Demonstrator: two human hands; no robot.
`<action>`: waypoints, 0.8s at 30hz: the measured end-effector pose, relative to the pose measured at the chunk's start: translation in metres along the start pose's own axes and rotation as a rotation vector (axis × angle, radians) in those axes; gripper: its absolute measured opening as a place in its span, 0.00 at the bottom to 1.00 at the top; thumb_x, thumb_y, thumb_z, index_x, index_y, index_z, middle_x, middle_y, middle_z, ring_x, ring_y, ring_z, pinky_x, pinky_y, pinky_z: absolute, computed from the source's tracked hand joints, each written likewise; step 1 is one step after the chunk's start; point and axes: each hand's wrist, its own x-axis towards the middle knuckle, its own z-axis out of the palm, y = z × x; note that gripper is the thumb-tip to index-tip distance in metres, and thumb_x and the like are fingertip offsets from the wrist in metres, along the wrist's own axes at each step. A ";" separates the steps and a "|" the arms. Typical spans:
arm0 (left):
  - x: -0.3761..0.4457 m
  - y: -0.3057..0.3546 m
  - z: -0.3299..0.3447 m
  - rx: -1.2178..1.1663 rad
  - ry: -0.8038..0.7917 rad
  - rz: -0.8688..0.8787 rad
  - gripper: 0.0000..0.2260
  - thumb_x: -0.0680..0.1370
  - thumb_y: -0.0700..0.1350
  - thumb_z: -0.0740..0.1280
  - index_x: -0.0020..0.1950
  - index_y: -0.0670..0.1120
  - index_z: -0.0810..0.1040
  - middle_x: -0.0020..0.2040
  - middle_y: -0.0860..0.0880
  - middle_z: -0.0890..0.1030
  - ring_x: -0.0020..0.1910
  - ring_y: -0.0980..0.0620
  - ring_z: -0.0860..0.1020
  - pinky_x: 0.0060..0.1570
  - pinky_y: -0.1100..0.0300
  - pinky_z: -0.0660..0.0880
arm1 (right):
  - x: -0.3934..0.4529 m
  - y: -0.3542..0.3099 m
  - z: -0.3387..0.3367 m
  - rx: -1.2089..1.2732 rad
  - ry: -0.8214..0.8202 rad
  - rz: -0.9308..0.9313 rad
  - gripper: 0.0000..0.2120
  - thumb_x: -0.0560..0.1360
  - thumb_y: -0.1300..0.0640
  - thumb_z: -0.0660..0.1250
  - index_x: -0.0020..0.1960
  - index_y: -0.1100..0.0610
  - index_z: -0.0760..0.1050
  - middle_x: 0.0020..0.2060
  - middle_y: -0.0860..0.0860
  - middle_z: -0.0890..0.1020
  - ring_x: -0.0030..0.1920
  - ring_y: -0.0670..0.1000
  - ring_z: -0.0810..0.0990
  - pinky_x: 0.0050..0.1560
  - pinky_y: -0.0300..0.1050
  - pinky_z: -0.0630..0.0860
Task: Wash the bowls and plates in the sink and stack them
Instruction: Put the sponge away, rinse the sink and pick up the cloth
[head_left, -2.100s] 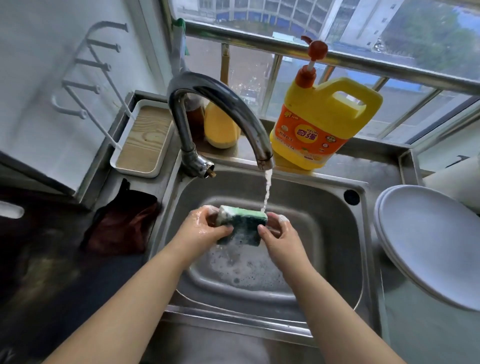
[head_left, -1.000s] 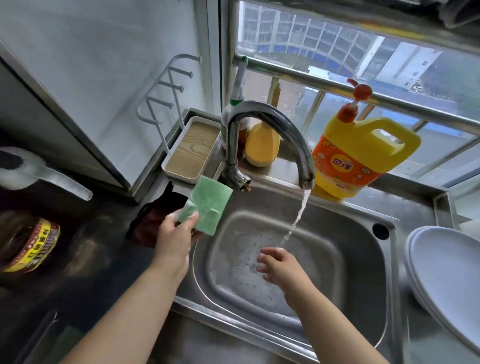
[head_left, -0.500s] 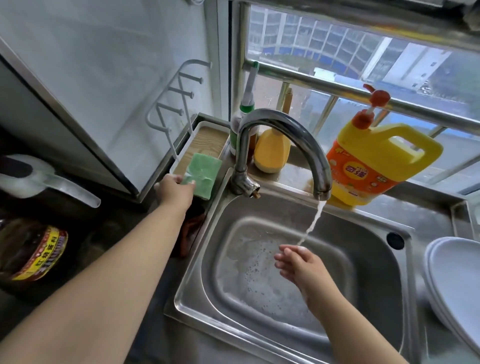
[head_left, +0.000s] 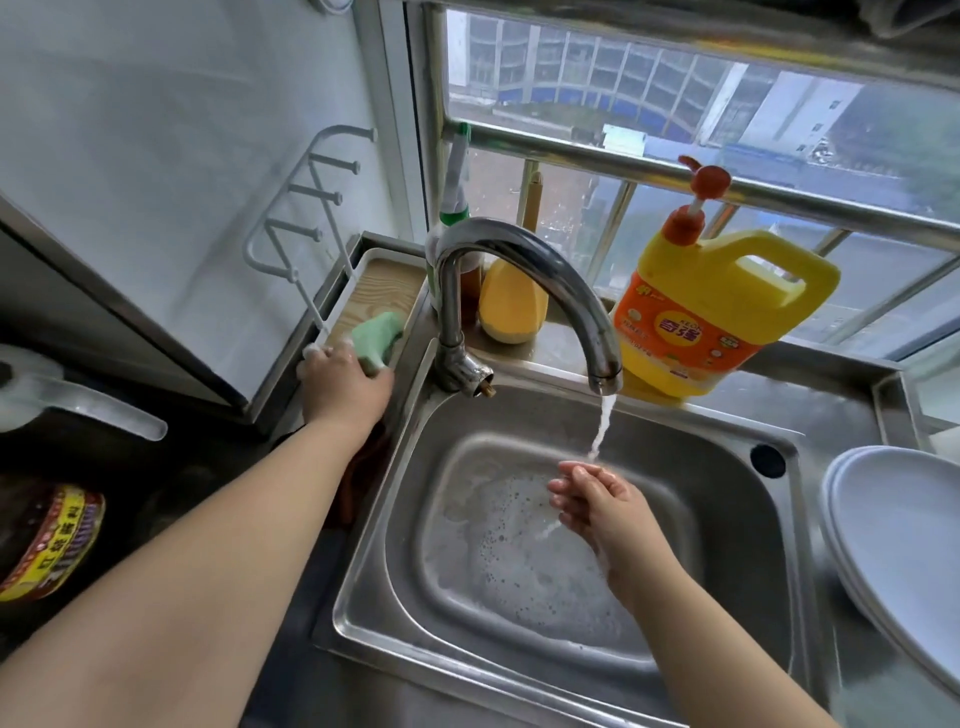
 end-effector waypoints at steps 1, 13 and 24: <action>0.004 -0.002 -0.001 -0.045 0.035 0.005 0.25 0.76 0.47 0.64 0.72 0.42 0.67 0.65 0.35 0.65 0.65 0.36 0.66 0.61 0.49 0.68 | 0.000 0.002 -0.002 0.001 0.006 0.004 0.09 0.81 0.61 0.58 0.51 0.59 0.77 0.38 0.54 0.82 0.37 0.49 0.78 0.41 0.41 0.75; -0.038 0.018 0.006 -0.149 0.017 0.310 0.13 0.77 0.38 0.63 0.61 0.38 0.77 0.59 0.37 0.74 0.57 0.42 0.73 0.58 0.56 0.66 | 0.009 -0.009 0.006 0.101 0.025 -0.029 0.11 0.82 0.60 0.56 0.49 0.61 0.77 0.37 0.54 0.80 0.37 0.49 0.78 0.44 0.41 0.76; -0.129 0.106 0.080 -0.401 -0.548 0.441 0.08 0.80 0.41 0.61 0.52 0.41 0.79 0.48 0.44 0.81 0.49 0.47 0.78 0.51 0.52 0.74 | 0.009 -0.010 -0.021 -0.209 0.204 -0.208 0.12 0.81 0.57 0.58 0.45 0.56 0.78 0.40 0.52 0.81 0.41 0.48 0.77 0.45 0.46 0.75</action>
